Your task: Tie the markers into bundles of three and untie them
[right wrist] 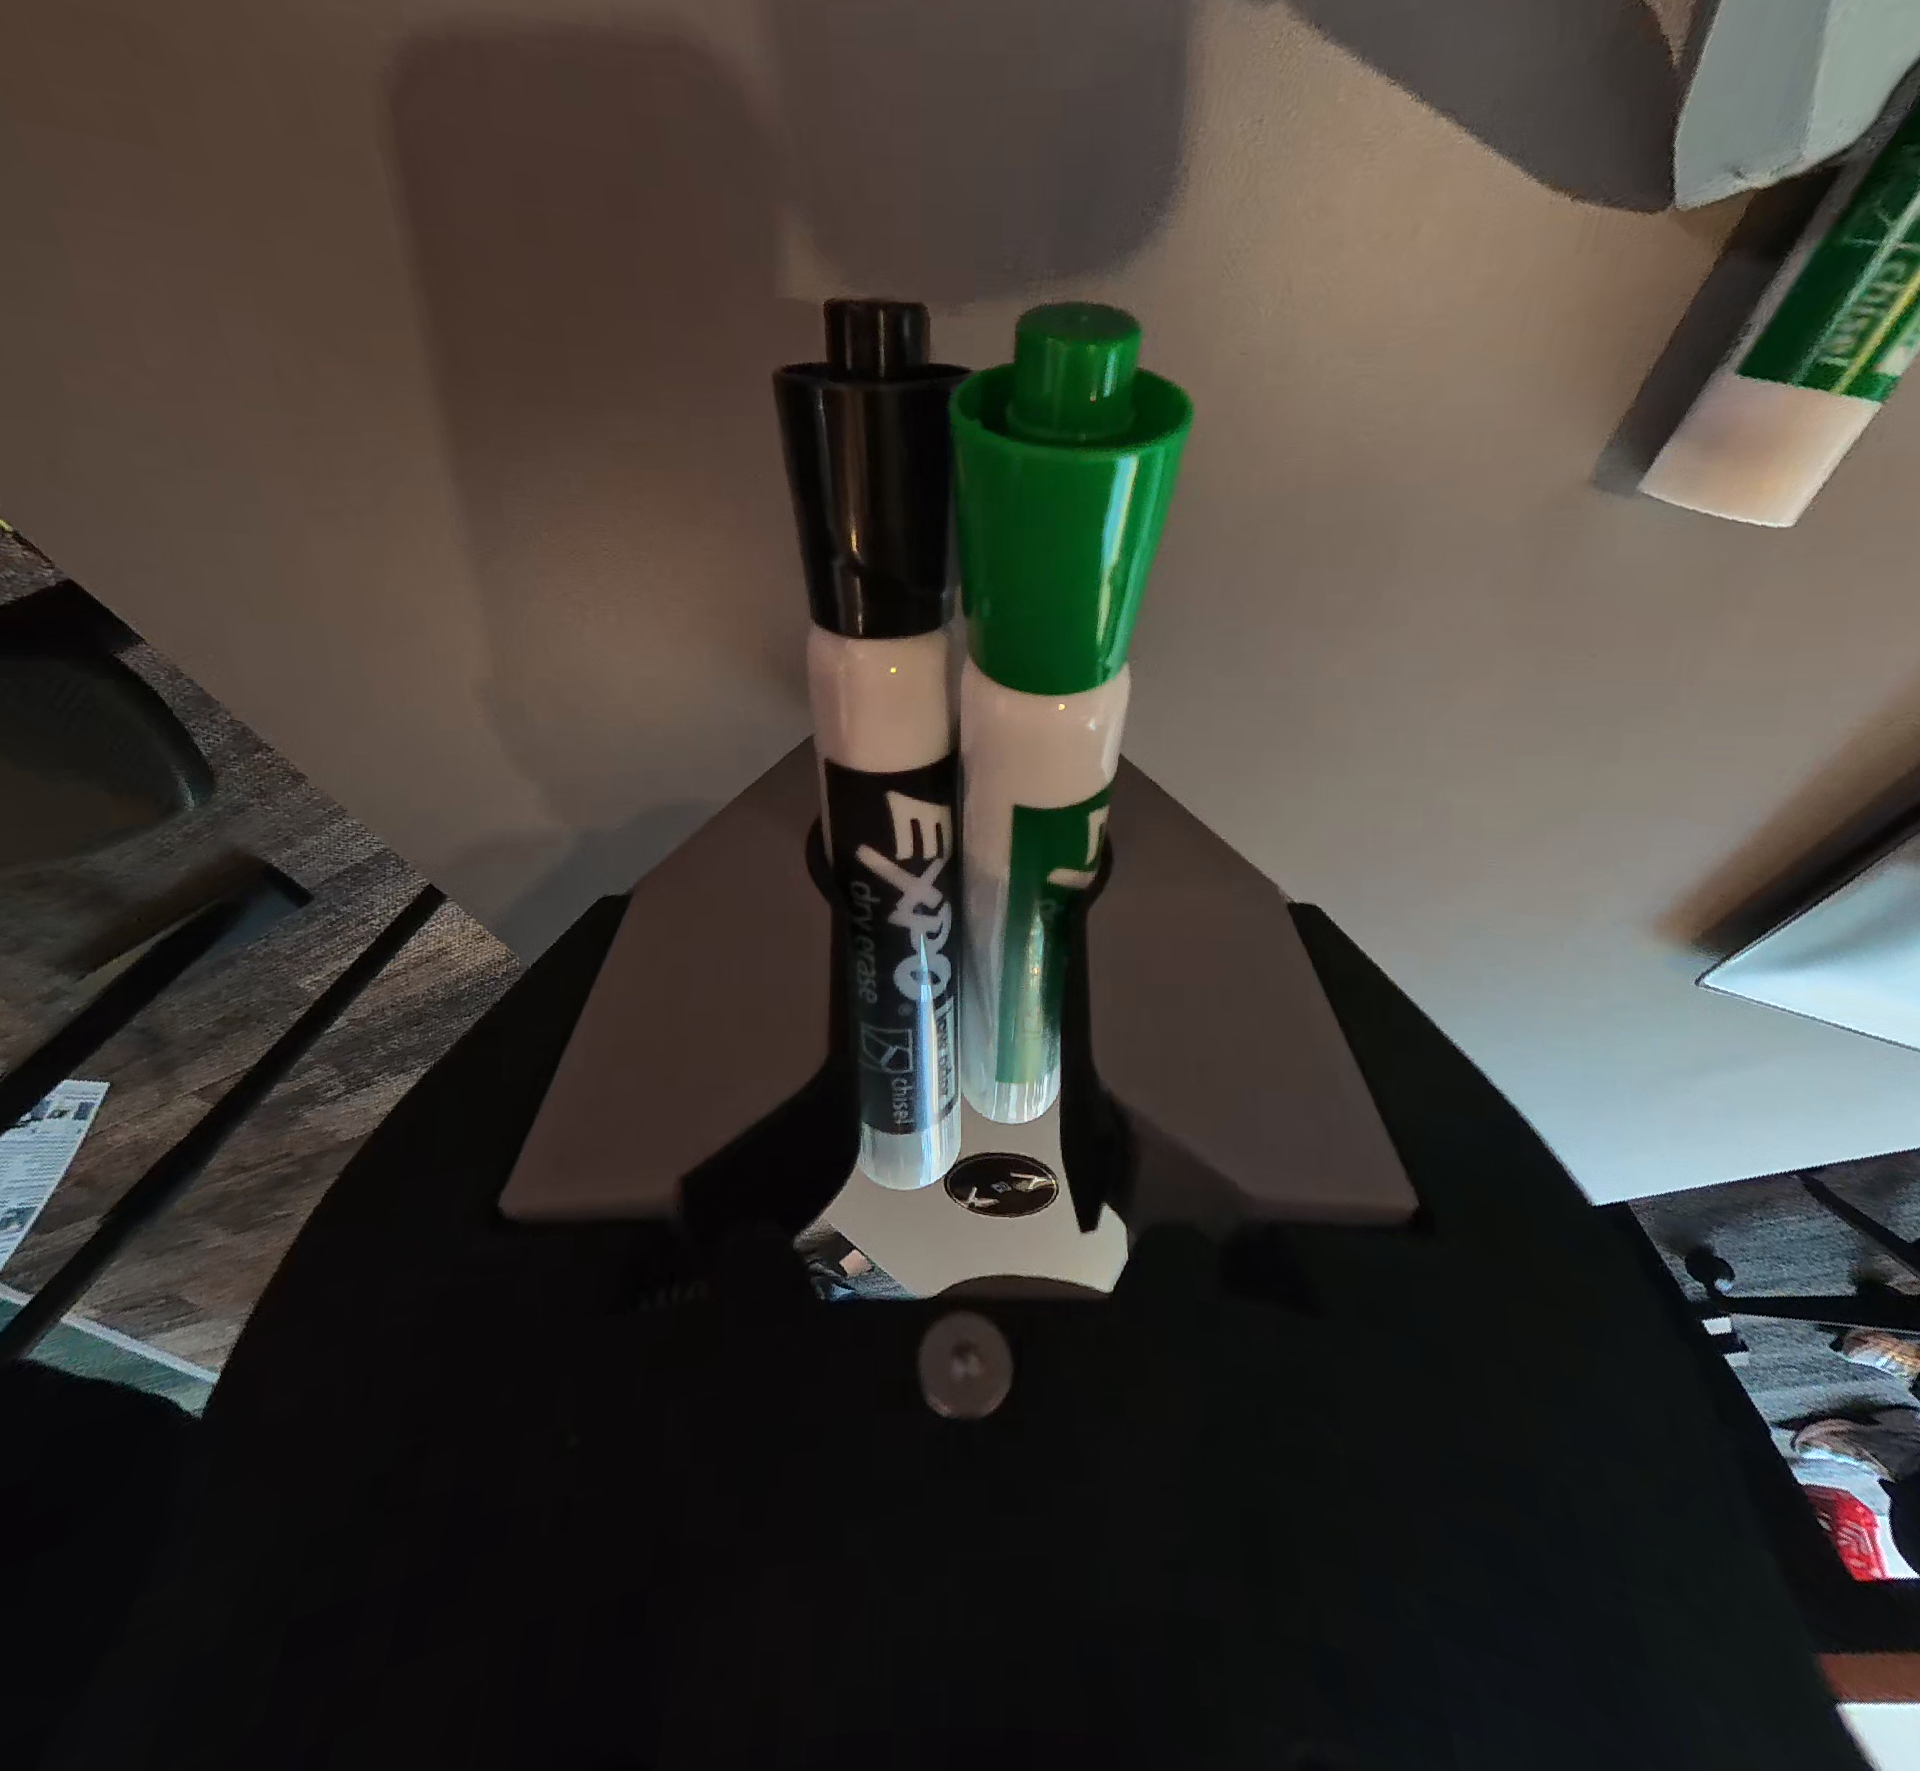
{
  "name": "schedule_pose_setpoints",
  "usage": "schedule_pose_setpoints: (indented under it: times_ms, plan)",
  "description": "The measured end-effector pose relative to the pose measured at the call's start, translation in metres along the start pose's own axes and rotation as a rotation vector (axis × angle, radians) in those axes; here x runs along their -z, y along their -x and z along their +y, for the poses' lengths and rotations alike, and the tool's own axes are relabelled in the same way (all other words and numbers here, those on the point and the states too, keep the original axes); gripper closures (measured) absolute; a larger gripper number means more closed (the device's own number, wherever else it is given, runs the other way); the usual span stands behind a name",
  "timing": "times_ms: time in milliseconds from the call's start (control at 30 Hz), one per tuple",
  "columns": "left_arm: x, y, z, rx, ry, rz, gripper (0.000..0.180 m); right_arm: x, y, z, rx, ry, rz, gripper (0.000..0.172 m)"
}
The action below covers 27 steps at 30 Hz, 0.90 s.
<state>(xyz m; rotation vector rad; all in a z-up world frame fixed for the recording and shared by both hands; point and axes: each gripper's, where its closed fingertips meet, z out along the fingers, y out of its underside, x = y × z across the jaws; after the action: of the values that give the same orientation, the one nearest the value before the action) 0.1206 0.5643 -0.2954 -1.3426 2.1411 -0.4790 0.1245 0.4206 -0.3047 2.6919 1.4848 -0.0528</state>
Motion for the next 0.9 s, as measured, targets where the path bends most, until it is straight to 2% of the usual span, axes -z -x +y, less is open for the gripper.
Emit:
schedule_pose_setpoints:
  times_ms: [67,133,267,467,667,900]
  plan:
    - [0.0,-0.001,-0.001,-0.009,-0.004,0.001,0.133,0.0,0.001,-0.002,0.001,-0.007,-0.009,0.135]
    - [0.0,-0.01,0.0,-0.019,-0.012,0.049,0.152,0.0,0.002,-0.002,-0.004,-0.008,-0.015,0.135]
    - [0.002,-0.017,0.002,0.005,-0.02,0.095,0.161,0.0,0.005,-0.004,-0.007,0.001,-0.023,0.135]
    - [0.018,-0.036,0.016,-0.005,0.041,0.14,0.163,0.0,0.009,-0.016,-0.003,0.01,-0.017,0.135]
    - [0.064,-0.044,0.056,0.03,0.056,0.051,0.163,0.001,0.013,-0.05,0.049,0.016,0.004,0.135]
    - [0.143,-0.07,0.085,0.128,-0.06,0.06,0.164,0.002,0.016,-0.106,0.128,0.034,0.043,0.135]
